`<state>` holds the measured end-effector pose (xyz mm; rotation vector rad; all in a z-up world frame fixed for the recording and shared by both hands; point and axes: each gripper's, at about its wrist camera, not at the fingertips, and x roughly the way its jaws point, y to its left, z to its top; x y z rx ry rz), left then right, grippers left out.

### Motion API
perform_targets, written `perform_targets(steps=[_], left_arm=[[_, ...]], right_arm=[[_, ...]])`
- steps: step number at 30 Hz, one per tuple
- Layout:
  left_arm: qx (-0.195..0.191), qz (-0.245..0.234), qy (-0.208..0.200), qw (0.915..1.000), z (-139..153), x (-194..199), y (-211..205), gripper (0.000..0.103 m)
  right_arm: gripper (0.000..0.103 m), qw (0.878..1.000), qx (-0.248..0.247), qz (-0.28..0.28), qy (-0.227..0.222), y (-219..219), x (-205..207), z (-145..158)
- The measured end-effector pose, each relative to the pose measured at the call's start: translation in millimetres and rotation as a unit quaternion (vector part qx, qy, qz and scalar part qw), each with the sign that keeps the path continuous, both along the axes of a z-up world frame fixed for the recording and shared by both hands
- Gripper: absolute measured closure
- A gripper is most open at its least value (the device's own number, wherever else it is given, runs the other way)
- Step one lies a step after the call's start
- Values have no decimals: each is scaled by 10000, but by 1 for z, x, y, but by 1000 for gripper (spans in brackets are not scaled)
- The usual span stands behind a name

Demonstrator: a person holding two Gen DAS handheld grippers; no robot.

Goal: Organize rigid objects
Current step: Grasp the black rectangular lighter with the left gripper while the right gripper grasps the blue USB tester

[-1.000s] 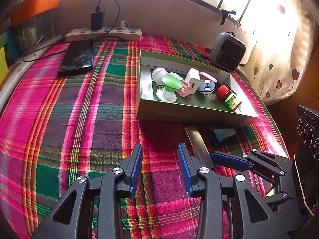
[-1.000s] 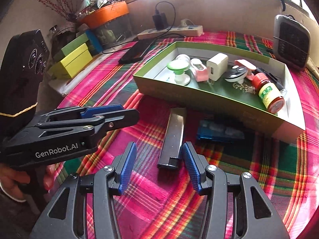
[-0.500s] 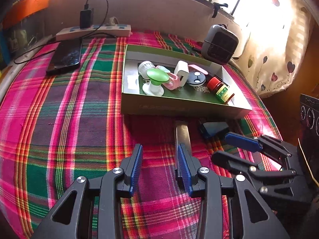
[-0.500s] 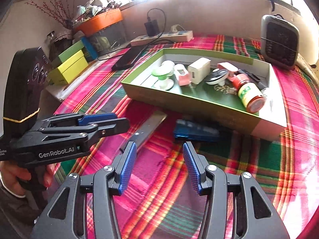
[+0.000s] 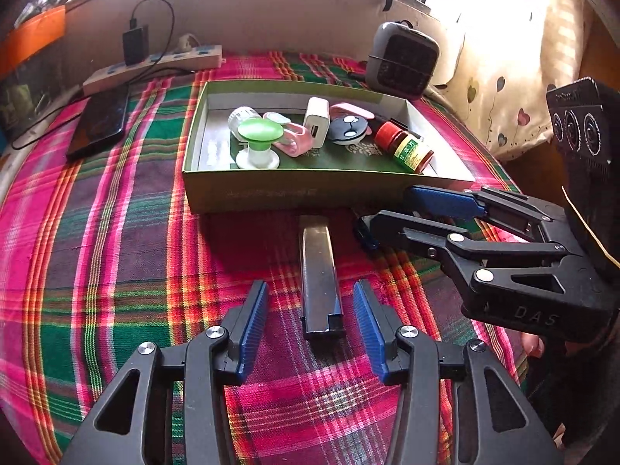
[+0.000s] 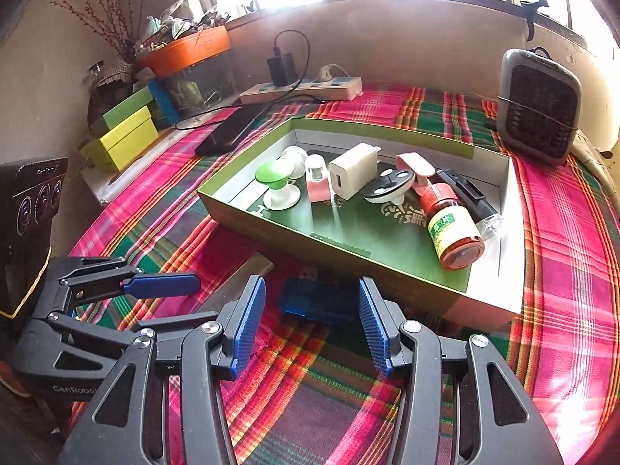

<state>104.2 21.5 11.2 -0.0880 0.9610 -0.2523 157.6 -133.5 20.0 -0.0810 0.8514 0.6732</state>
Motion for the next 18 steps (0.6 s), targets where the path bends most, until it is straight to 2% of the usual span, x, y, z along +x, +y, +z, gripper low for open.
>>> perform_targets(steps=[4,9,15,18], left_arm=[[74,-14,0,10000,0,1,-2,58],[168,-29,-2,9999,0,1,-4,58],[162,-9,-3,9999,0,1,-1,58],[167,-8,-3,9999,0,1,-1,58]], right_arm=[[53,9997,14,231,-10,6,3,-1],[53,9982,-255,545,-62,13,4,0],[53,9965,-205,784,190,13,7,1],[53,9963,-461,730,-6,17,5,1]])
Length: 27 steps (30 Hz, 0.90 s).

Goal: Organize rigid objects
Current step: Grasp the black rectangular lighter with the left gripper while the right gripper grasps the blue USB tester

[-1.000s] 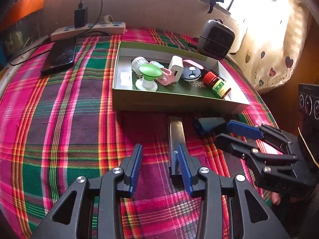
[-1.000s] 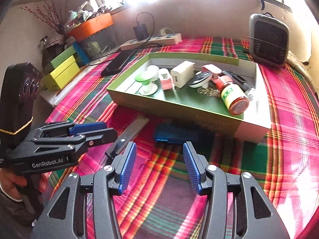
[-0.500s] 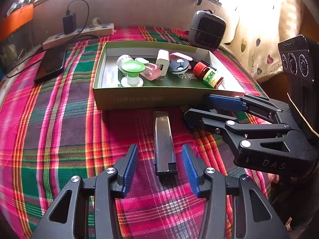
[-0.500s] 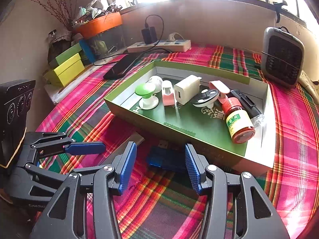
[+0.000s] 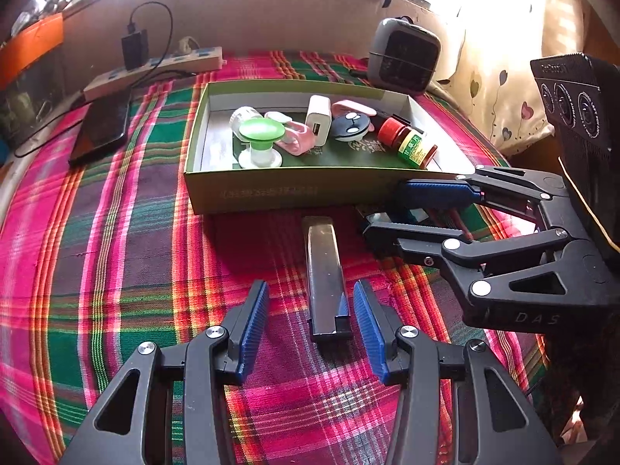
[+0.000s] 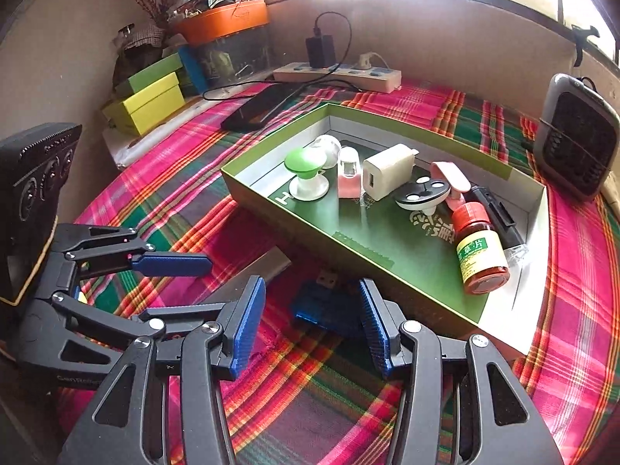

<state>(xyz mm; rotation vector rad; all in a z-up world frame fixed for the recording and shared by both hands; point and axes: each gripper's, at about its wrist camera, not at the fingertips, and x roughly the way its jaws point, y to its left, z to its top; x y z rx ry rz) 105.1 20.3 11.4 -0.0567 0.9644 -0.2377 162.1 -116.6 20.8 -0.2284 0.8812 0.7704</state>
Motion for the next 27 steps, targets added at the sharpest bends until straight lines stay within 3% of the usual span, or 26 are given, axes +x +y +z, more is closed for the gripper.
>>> perform_targets(steps=[18,22,27], left_arm=[[-55,14,-6,10000,0,-3,4,58],[-77,27,0,10000,1,-3,5,58],[-100,20,0,9999,1,-3,5,58]], right_arm=[[53,9973,-522,339,-399,18,-8,-3],[53,9916,-1013,503,-627,30,-13,-11],[53,9932,-940,518,-448,24,-12,-14]])
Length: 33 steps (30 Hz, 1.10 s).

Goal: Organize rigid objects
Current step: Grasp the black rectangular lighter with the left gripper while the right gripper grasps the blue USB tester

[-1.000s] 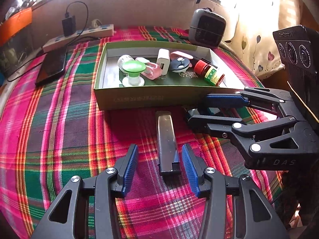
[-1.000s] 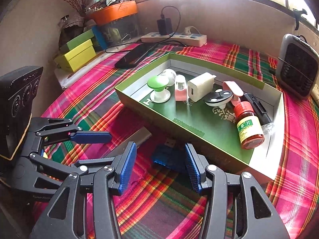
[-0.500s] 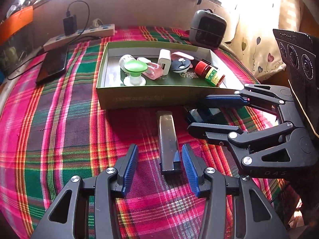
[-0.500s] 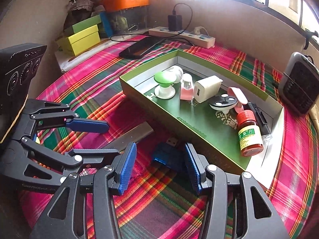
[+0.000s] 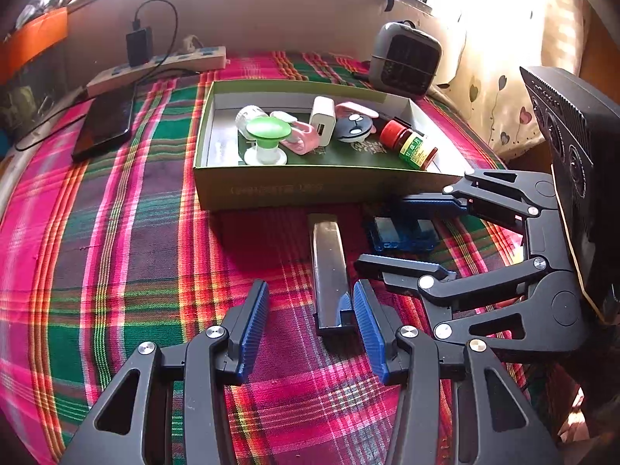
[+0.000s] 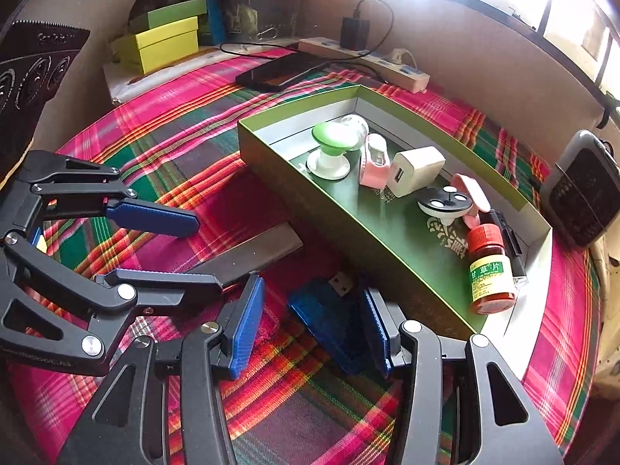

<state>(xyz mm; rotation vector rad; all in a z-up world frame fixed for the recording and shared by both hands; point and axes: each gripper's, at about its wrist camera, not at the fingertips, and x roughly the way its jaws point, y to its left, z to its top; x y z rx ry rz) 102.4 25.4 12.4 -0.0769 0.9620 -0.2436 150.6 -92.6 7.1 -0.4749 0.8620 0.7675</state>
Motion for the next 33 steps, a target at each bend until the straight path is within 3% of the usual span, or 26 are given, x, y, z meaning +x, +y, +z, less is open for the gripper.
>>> perform_targets(steps=[10,20,24,29,31,33], left_arm=[[62,-27,-9,10000,-1,0,0,58],[340,-106,-130,9993,-4,6,-11,58],[340,-110,-173,9992,-4,6,-11,58],[256,-74,-195,9995,-4,6,-9,58],[248,-70,-191,9995,-4,6,-9,58],[237,-45,-197,9995,-5,6,-9,59]], right_arm=[[53,9983,323,-304,367,-22,-11,-3],[53,9926,711,-914,353,-34,-15,-4],[53,9942,570,-896,147,-29,-19,-4],[53,9932,668,-933,201,-32,-18,-4],[57,9931,629,-974,162,-32,-19,-4],[69,9927,611,-1031,122,-33,-19,-4]])
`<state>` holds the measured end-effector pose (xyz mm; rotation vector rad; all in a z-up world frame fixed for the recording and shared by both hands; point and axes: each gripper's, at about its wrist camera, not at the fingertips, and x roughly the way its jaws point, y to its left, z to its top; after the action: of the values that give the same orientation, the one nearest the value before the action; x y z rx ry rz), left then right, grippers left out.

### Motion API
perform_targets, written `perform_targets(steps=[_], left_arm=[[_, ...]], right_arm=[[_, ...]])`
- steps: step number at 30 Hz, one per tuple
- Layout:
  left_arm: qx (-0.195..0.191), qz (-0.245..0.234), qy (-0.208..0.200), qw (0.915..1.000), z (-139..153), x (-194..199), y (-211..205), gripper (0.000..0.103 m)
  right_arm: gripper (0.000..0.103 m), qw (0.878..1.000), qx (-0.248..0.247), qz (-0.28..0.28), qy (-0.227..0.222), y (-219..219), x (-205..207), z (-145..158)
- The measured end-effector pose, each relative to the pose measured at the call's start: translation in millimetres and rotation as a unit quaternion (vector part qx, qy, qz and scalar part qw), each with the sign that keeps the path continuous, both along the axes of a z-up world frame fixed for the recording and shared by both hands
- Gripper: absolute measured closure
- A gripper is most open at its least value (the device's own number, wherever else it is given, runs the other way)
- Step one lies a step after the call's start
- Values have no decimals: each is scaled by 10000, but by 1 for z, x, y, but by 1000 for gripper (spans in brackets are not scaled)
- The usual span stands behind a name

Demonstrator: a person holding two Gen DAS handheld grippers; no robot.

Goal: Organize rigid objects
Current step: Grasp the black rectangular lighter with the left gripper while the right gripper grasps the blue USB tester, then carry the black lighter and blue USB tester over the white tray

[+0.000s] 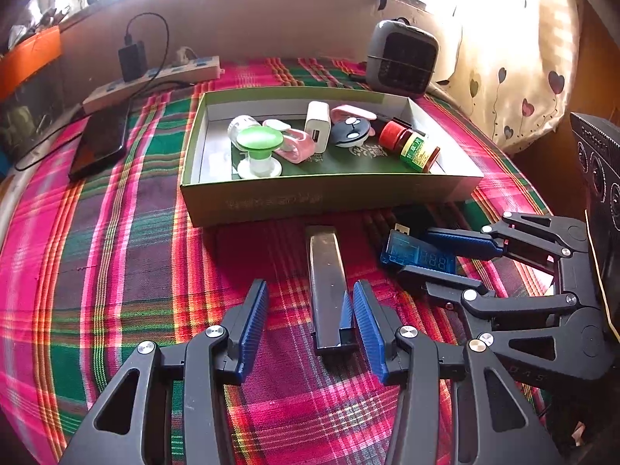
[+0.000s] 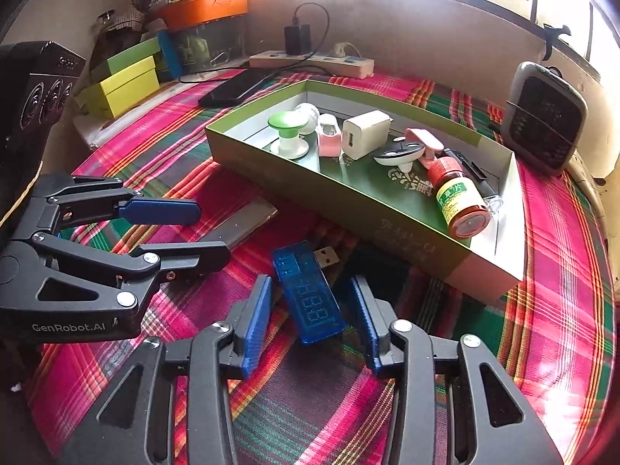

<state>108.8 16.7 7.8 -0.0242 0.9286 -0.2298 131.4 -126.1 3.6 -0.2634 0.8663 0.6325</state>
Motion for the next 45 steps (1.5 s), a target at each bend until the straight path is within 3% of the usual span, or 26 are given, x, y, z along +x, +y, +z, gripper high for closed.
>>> perform_targets(steps=[3,6,9,13,17,45], left_arm=[[40,23,-20,10000,-1,0,-1,60],[63,72,-20,10000,-1,1,0,68],[38,118,-16,9999,-1,2,3,78],[62,51,-14,10000,0,4,2,80],[212,-73,-14,9997,0,9,-4,80],[59,3,-157,9999,4,4,-2,81]], right_arm=[[72,10000,32,-41,15,-3,1,0],[79,10000,-2,-27,-16,-2,-1,1],[79,10000,-28,-36,-34,-1,-3,1],[79,10000,-16,-64,-26,-1,-3,1],[79,10000,-23,-74,-33,0,-4,1],[79,9998,111,-157,35,-3,-7,2]])
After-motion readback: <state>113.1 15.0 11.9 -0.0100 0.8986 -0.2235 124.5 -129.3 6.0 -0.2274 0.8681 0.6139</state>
